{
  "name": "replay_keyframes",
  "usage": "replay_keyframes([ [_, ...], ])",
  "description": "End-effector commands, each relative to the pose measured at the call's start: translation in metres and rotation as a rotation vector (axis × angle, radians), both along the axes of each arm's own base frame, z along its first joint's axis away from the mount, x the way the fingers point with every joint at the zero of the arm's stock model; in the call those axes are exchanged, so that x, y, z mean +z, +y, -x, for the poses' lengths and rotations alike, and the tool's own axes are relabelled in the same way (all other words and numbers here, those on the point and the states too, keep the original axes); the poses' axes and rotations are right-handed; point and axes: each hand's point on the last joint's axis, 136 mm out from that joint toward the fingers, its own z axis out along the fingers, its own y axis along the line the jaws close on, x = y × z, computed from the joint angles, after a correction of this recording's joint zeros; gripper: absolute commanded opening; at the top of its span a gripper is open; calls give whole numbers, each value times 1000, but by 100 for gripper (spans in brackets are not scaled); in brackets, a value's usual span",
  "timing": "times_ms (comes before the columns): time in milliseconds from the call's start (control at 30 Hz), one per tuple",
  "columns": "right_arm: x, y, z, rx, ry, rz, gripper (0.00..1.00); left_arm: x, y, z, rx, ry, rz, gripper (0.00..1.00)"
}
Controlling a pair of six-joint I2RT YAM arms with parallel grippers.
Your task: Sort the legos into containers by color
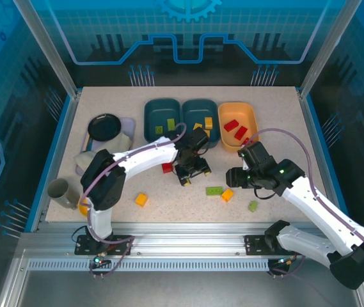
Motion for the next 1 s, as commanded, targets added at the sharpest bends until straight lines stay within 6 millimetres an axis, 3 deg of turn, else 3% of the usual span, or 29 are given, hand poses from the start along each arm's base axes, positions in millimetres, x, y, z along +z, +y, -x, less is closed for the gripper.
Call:
replay_keyframes([
  [0,6,5,1,6,-4,-15,59,-4,20,-29,-38,-49,-180,71],
  [233,15,11,1,43,-49,-69,62,-23,30,-43,-406,-121,-298,77],
  [433,36,18,1,55,-144,-188,69,-38,23,-57,-566,-164,-264,77],
  [467,26,16,3,46,-123,-181,69,-40,22,-59,-576,-167,-259,76],
  [700,27,12,0,7,-105,-194,69,-65,24,-67,-564,-141,-233,64],
  [867,26,13,-4,3,-96,-196,69,-67,16,-73,-584,-175,-202,53],
  [967,24,15,-7,5,-87,-196,69,-68,16,-73,-584,-175,-200,41],
])
